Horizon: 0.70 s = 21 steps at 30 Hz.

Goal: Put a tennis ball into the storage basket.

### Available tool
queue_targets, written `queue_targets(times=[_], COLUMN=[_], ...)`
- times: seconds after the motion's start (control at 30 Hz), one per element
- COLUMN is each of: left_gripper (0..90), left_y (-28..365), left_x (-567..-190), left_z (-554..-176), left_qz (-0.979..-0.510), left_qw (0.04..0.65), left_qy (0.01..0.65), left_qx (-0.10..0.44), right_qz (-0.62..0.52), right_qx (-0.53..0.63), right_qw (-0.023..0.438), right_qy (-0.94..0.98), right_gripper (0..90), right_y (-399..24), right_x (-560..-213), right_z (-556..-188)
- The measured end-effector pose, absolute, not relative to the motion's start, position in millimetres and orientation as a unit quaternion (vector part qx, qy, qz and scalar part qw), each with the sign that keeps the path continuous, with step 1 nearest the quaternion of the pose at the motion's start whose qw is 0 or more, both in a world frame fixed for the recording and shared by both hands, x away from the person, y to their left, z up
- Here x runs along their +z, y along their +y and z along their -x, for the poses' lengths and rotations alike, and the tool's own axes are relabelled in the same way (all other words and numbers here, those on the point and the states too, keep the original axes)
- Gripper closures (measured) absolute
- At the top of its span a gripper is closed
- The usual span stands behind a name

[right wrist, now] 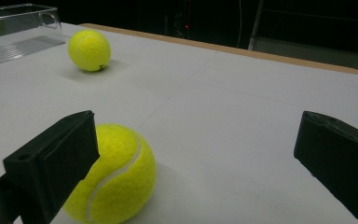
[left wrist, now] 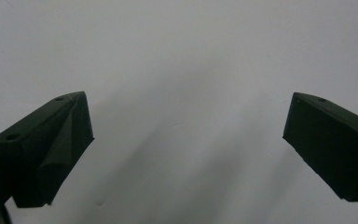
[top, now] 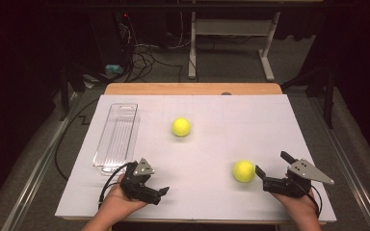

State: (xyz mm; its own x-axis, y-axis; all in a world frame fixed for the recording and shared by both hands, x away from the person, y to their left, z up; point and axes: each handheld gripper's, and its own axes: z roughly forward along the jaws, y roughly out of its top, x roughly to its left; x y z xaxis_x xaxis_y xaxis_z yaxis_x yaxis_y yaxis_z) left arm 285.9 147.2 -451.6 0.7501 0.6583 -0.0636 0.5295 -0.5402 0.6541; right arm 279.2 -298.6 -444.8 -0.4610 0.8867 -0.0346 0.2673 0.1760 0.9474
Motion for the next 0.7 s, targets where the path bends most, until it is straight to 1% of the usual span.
queue_targets(times=[0.2, 0.3, 0.43, 0.7], left_gripper=[3.4, 3.8, 2.6, 0.6], left_y=[142, 136, 125, 113], left_x=[-447, -443, -437, -433], left_z=[-287, -290, -296, -304], left_qz=[-0.884, -0.893, -0.902, -0.914], left_qw=[0.312, 0.294, 0.272, 0.238], left_qy=[0.340, 0.336, 0.332, 0.326], left_qx=[0.075, 0.059, 0.047, 0.035], right_qz=[-0.404, -0.394, -0.377, -0.368], right_qx=[0.489, 0.489, 0.476, 0.446], right_qw=[0.306, 0.289, 0.250, 0.230], right_qy=[0.710, 0.723, 0.754, 0.783], right_gripper=[0.0, 0.0, 0.0, 1.2], right_y=[-294, -288, -272, -257], right_x=[-446, -446, -451, -458], right_z=[-279, -279, -284, -290])
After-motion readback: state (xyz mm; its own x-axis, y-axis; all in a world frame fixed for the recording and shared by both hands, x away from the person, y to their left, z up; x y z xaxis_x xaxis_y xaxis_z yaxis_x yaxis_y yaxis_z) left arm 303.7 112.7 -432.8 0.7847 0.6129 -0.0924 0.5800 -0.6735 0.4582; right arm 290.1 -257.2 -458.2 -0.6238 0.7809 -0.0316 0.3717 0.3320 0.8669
